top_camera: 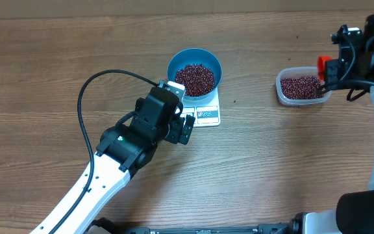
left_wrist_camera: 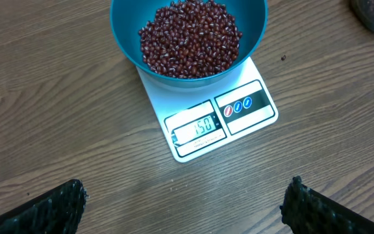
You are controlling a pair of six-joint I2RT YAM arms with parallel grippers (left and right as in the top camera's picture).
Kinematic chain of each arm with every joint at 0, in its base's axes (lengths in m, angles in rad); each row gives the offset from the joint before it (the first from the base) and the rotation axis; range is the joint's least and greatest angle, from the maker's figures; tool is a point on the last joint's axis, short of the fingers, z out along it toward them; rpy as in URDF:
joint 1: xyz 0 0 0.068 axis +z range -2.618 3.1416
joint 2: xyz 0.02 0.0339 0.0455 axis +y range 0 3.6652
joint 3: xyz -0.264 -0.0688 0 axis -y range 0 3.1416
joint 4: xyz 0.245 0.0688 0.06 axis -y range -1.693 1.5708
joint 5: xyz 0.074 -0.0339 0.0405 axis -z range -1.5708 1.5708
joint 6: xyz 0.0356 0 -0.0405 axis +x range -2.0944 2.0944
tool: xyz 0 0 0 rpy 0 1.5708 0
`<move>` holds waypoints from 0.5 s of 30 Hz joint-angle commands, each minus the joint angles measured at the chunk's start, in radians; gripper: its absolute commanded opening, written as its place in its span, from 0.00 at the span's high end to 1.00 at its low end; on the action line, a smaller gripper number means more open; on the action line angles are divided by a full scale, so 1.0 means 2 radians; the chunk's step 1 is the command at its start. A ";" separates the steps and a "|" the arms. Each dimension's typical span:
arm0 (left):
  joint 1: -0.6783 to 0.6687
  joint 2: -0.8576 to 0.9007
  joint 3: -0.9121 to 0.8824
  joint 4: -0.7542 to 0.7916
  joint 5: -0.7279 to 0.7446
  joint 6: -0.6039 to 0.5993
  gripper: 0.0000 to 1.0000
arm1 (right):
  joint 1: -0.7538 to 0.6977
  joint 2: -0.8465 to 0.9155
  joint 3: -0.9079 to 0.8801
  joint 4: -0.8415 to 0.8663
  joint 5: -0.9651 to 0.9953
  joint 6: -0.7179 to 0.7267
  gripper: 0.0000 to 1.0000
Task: Scoop item into bowl and weigh 150g on scale
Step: 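Carry the red scoop right from the bowl to the bean tub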
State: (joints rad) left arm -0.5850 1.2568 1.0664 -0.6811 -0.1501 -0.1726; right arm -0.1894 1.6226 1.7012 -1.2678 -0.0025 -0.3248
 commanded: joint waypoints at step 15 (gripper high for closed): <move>0.002 0.000 -0.003 0.000 0.005 0.008 0.00 | 0.047 -0.005 0.010 0.021 0.101 0.118 0.96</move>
State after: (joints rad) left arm -0.5850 1.2568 1.0664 -0.6811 -0.1501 -0.1726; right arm -0.0853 1.6226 1.7012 -1.2392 0.1875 -0.2592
